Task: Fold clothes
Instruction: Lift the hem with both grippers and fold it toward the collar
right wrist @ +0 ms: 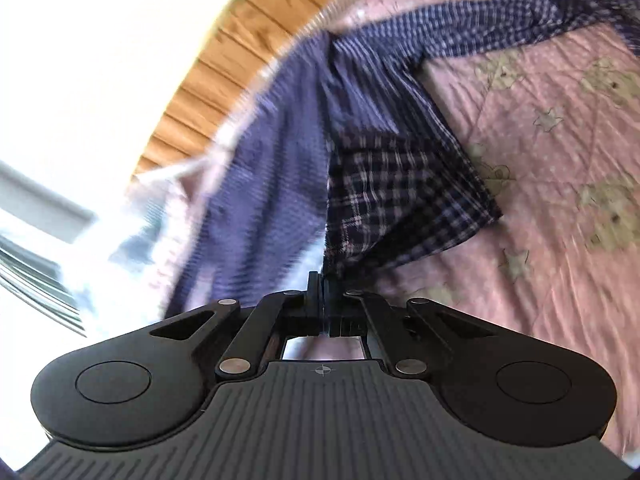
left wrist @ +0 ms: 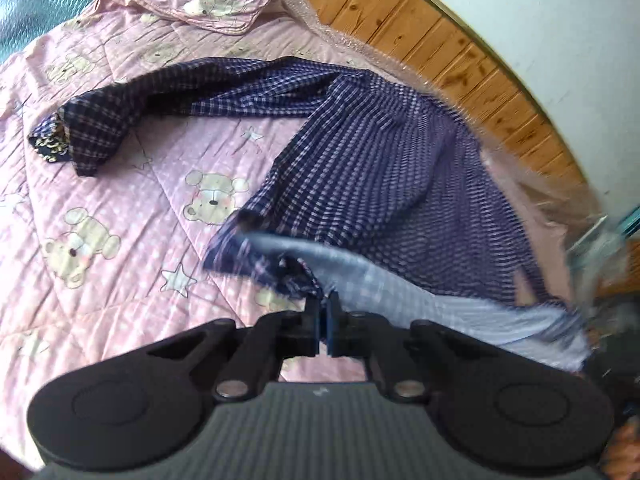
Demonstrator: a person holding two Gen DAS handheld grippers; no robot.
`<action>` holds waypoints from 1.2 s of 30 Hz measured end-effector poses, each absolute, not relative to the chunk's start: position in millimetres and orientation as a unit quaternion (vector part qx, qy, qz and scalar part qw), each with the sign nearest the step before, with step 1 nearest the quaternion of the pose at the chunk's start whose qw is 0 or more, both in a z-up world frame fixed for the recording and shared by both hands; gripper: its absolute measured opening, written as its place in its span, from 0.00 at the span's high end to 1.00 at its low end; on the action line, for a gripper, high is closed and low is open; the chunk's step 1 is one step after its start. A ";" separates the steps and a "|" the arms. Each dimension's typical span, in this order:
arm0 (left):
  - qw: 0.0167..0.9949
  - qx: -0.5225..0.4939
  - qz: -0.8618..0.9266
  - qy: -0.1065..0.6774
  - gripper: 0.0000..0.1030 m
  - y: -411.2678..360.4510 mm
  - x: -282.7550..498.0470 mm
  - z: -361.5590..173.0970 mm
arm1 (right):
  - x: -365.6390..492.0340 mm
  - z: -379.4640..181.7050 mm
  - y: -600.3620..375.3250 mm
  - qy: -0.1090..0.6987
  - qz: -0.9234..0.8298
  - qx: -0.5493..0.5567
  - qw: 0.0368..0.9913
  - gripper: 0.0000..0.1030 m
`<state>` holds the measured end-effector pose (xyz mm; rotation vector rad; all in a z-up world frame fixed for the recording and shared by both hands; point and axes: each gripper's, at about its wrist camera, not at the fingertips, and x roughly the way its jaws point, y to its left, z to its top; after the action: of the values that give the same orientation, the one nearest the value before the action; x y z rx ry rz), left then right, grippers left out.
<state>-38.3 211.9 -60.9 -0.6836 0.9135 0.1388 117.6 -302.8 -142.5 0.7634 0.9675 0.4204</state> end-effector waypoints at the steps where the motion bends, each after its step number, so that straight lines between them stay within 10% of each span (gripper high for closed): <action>1: 0.830 -0.332 0.061 0.444 0.97 216.2 -38.7 -58.3 | 110.4 -137.2 -310.5 0.452 0.193 0.368 0.789 1.00; 14: 0.826 -0.307 0.048 0.470 0.96 202.7 -42.3 -55.1 | 62.0 -173.2 -318.4 0.504 0.126 0.367 0.772 0.92; 18: 0.829 -0.298 0.041 0.471 0.94 194.1 -38.1 -74.7 | 65.8 -192.7 -241.2 0.550 0.240 0.298 0.743 0.47; 26: 0.842 -0.284 0.020 0.459 0.66 164.8 -55.1 -86.0 | 81.6 -213.2 -130.7 0.473 0.257 -0.101 0.837 0.51; 28: 0.840 -0.273 0.022 0.469 0.66 157.4 -57.2 -94.8 | 90.6 -212.5 -128.0 0.475 0.271 -0.120 0.829 0.59; 30: 0.840 -0.265 0.029 0.472 0.67 155.9 -59.5 -101.6 | 101.5 -206.4 -131.6 0.485 0.285 -0.115 0.818 0.95; 36: 0.854 -0.248 0.044 0.455 0.67 161.9 -44.1 -105.2 | 146.5 -175.1 -151.8 0.492 0.291 -0.056 0.819 1.00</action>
<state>-44.1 161.9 -105.2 -0.5225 0.9575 0.0929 146.5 -151.8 -175.1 -0.1183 1.0479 0.6204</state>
